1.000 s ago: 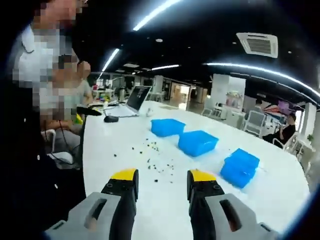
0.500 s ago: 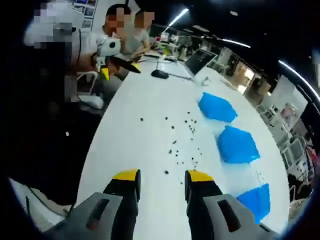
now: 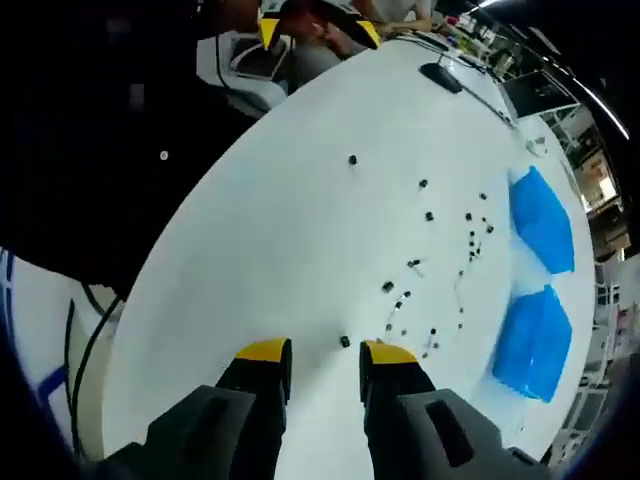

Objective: Pick up the resistors one by one and place each resistor into its matching bin, sorting the parts by color and model until every resistor is separated into the correct bin for its type

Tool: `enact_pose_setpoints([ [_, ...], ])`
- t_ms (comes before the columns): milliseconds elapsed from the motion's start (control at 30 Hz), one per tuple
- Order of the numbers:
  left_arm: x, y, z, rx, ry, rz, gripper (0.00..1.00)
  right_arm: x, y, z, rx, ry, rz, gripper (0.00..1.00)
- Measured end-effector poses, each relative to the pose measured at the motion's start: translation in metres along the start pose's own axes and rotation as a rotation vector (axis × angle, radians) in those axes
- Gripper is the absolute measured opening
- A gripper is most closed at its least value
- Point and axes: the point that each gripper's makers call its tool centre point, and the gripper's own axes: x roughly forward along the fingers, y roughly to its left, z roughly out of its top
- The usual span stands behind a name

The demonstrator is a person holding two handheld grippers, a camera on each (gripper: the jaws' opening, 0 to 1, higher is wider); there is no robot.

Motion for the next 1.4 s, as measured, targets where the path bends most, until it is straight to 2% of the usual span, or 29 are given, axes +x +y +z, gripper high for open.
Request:
enact_pose_setpoints([
  [133, 0.001, 0.001, 0.0, -0.004, -0.002, 0.003, 0.68, 0.006, -0.008, -0.001, -0.027, 0.025, 0.021, 0.24],
  [300, 0.004, -0.003, -0.003, -0.003, 0.003, 0.0, 0.68, 0.015, -0.007, -0.006, -0.056, 0.063, 0.063, 0.21],
  [500, 0.002, -0.002, -0.006, -0.012, 0.004, 0.005, 0.67, 0.02, -0.006, -0.01, -0.061, 0.077, 0.088, 0.18],
  [633, 0.0, -0.001, -0.006, -0.019, -0.002, 0.014, 0.67, 0.023, -0.003, -0.013, -0.053, 0.092, 0.125, 0.12],
  [767, -0.001, -0.001, -0.005, -0.018, -0.007, 0.016, 0.67, 0.024, -0.002, -0.015, -0.05, 0.107, 0.128, 0.07],
  [1100, -0.003, -0.002, 0.002, 0.0, -0.021, 0.02, 0.67, 0.025, -0.003, -0.019, -0.016, 0.113, 0.088, 0.06],
  [1167, -0.005, 0.0, 0.005, 0.001, -0.033, 0.03, 0.67, 0.021, -0.004, -0.017, 0.015, 0.088, 0.062, 0.06],
  [1233, -0.006, 0.004, 0.008, -0.001, -0.048, 0.048, 0.67, 0.015, -0.006, -0.012, 0.07, 0.033, 0.025, 0.06],
  [1400, -0.011, 0.017, 0.021, -0.012, -0.111, 0.109, 0.67, -0.012, -0.012, 0.008, 0.244, -0.177, -0.095, 0.06],
])
